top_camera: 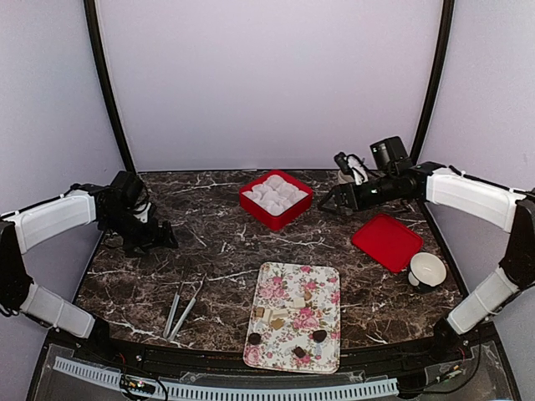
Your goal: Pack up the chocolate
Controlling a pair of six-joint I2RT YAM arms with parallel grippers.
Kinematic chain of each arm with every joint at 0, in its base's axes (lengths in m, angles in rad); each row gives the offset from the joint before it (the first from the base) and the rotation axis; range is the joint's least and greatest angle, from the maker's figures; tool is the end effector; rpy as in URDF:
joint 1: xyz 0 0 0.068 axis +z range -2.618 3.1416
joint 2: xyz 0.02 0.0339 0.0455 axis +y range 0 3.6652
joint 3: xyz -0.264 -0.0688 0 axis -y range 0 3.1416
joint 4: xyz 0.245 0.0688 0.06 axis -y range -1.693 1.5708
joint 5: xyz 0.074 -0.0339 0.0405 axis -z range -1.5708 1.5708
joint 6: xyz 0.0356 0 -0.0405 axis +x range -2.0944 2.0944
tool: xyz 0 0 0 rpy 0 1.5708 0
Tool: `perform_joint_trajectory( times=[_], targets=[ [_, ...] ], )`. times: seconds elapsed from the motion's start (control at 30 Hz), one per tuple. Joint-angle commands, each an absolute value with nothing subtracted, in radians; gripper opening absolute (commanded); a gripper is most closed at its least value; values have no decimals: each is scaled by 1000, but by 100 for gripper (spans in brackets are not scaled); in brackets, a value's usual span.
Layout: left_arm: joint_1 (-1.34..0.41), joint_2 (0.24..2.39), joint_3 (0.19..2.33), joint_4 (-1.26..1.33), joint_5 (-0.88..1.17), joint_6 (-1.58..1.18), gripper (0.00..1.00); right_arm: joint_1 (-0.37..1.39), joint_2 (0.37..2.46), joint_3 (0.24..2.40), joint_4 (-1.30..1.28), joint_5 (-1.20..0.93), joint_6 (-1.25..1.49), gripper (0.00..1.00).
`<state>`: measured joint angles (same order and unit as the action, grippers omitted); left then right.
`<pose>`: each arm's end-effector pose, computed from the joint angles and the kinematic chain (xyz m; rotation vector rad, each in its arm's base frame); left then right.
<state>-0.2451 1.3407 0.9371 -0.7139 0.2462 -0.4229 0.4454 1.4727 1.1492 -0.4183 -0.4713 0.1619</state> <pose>0.2464 -0.0706 0.2319 -0.1657 2.7416 -0.5285 0.2849 0.1539 0.2838 -0.5780 2.2924 0.8480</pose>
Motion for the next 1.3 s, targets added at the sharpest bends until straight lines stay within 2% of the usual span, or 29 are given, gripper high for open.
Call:
perform_joint_trajectory(
  times=[0.0,0.17,0.5,0.83,1.13,1.27],
  targets=[
    [-249,1282,876,-736,310,-465,99,621,1622,1289,-395,-443,1,99],
    [-255,1279,833,-699,319,-465,96,759,1828,1490,-435,-442,-75,98],
    [-362,1369,787,-600,298,-504,56,860,1969,1607,-422,-499,-100,98],
    [-415,1469,781,-582,239,-479,36,868,1895,1519,-396,-538,-104,98],
    [-416,1545,834,-567,272,-430,3,864,1779,1416,-375,-590,-82,95],
    [-418,1550,882,-563,320,-390,0,858,1704,1356,-358,-627,-49,94]
  ],
)
